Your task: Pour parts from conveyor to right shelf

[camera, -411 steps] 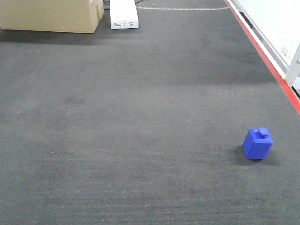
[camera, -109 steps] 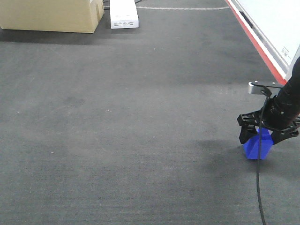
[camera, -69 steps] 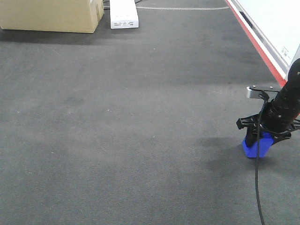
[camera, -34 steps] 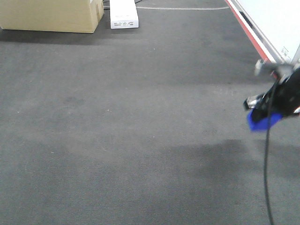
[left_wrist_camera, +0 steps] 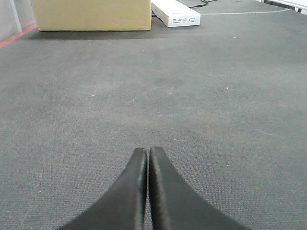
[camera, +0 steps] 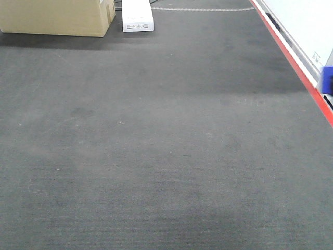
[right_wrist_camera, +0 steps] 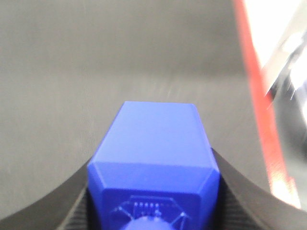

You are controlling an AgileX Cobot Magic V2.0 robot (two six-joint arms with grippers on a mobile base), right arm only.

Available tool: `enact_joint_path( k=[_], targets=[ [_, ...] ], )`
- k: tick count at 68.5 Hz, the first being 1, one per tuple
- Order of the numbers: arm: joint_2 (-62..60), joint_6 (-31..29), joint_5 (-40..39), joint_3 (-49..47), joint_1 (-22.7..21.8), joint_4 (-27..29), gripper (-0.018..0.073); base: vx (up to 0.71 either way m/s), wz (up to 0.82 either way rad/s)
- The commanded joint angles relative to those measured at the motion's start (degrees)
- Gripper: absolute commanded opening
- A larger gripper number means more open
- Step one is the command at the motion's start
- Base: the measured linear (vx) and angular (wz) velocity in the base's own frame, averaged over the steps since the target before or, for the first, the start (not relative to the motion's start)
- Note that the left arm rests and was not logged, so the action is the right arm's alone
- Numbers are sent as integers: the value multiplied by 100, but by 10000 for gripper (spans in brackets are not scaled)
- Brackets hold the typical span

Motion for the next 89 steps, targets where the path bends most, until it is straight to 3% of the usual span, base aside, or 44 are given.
enact_joint_path(
  k=[1, 23, 37, 89],
  targets=[
    [-802, -60, -706, 341, -32, 41, -8, 0, 0],
    [-3568, -78, -906, 2137, -32, -28, -8, 0, 0],
    [-4620, -78, -917, 2905, -32, -28, -8, 0, 0],
    [-4750, -78, -895, 3046, -32, -28, -8, 0, 0]
  ],
)
